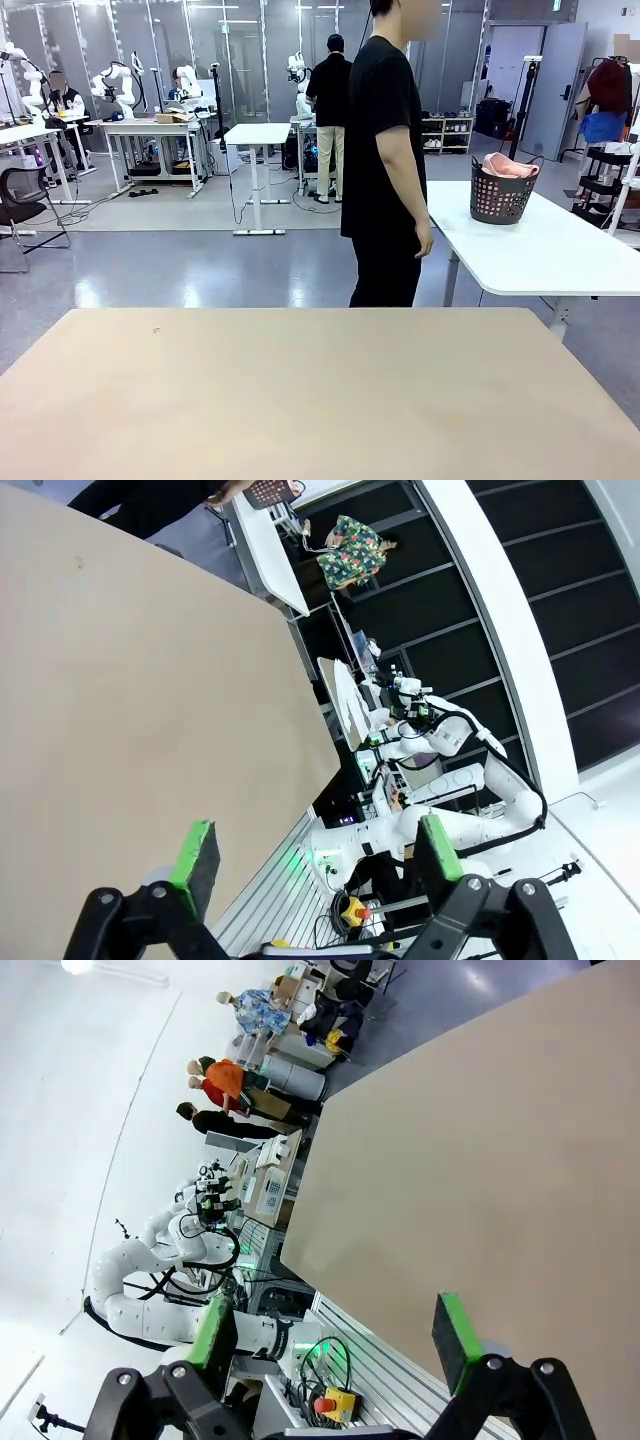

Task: Fold the towel.
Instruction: Grab the top end of the 100 cm Hotel Towel extended by the human.

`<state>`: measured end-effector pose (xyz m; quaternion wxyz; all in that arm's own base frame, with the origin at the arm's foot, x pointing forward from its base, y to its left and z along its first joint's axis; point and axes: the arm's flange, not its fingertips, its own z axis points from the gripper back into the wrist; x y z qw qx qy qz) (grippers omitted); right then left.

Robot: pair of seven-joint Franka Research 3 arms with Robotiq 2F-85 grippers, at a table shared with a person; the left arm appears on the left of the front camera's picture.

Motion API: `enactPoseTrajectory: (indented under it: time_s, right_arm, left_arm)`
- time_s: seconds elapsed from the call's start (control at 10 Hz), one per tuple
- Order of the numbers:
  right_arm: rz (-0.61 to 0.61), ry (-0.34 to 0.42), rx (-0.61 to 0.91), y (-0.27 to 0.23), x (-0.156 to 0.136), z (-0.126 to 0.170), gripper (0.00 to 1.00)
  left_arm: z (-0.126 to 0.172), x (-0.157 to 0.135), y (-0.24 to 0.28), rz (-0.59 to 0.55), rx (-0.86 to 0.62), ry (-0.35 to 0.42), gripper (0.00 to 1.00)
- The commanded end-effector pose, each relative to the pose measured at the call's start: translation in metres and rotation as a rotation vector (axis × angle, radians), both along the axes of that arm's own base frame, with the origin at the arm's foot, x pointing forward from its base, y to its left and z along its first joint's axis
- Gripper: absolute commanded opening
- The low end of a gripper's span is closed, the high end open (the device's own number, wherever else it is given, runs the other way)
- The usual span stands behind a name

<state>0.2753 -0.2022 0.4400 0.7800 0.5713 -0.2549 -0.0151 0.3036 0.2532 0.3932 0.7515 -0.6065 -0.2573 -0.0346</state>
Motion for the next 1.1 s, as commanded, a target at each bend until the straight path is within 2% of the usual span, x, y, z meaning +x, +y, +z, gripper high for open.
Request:
enactPoseTrajectory:
  time_s: [0.0, 1.0]
  right_arm:
    - [-0.004, -0.01, 0.012, -0.0038, -0.002, 0.0006, 1.0]
    - [-0.004, -0.01, 0.012, -0.0038, -0.002, 0.0006, 1.0]
  left_arm:
    - [-0.0013, -0.0045, 0.0029, 0.002, -0.004, 0.003, 1.0]
    - [-0.0013, -0.0045, 0.0029, 0.002, -0.004, 0.003, 1.0]
